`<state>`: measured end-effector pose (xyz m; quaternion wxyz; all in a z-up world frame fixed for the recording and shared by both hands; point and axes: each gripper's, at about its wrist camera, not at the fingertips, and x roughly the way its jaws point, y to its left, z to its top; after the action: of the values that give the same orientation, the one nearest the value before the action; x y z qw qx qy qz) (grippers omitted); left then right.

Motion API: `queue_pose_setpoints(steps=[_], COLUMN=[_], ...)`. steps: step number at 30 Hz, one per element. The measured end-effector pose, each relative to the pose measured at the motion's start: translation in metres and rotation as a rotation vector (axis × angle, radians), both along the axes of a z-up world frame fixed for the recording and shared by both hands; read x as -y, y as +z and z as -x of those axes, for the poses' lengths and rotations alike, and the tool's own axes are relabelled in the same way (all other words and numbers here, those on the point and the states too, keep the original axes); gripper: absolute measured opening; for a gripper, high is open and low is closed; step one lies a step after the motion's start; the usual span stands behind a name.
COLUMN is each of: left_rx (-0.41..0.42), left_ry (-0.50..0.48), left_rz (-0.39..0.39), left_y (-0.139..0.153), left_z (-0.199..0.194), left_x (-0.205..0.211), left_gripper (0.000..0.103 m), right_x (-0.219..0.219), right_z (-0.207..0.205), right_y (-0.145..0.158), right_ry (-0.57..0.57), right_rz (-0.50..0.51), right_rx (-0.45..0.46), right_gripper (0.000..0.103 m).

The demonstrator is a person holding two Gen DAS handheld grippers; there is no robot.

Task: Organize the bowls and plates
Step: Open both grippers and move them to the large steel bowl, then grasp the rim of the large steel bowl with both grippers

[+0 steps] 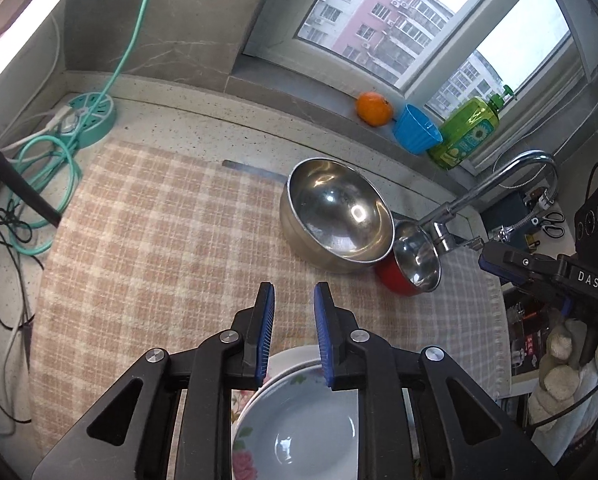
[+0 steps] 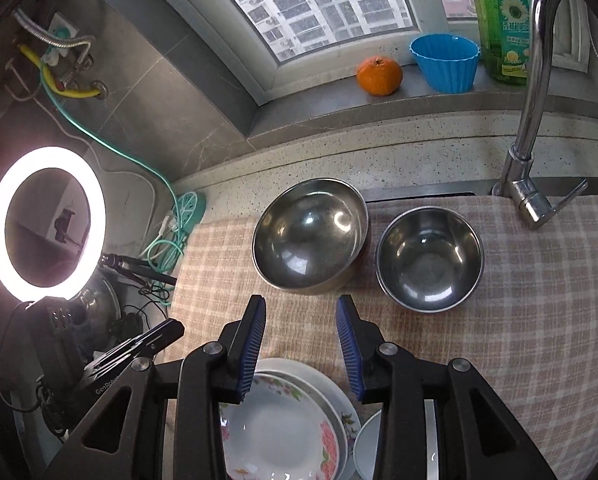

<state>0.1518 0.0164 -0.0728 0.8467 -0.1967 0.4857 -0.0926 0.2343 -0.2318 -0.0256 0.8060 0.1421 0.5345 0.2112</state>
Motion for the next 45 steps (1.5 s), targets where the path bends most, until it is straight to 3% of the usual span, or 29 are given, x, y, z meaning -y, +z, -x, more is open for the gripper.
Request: queue_pose_setpoints(steps=[7, 19, 33, 36, 45], left_rx=[-0.031, -0.111, -0.131, -0.131, -0.154], left_ry=[0.005, 0.021, -0.001, -0.001, -0.013], left_rz=[0.023, 0.082, 0.054, 0.043, 0.058], left_y=[-0.008, -0.037, -0.048, -0.050, -0.060], left_z=[-0.034, -0.079, -0.111, -0.114, -0.121], left_x=[0.000, -0.003, 0.007, 0.007, 0.009], left_gripper=[0.018, 0.019, 0.019, 0.026, 0.023], right_x=[-0.005, -0.021, -0.025, -0.027, -0.034], right_z=[-0.041, -0.093, -0.123, -0.127, -0.128], right_y=[-0.019, -0.066, -0.092, -0.097, -0.107], right_ry=[-0.033, -0.067, -0.071, -0.066, -0.042], right_rz=[-0.001, 0.088, 0.118, 0.133, 0.177], right_rx=[-0.048, -0.114, -0.151, -0.157, -0.173], right_gripper=[0.033, 0.033, 0.033, 0.033, 0.032])
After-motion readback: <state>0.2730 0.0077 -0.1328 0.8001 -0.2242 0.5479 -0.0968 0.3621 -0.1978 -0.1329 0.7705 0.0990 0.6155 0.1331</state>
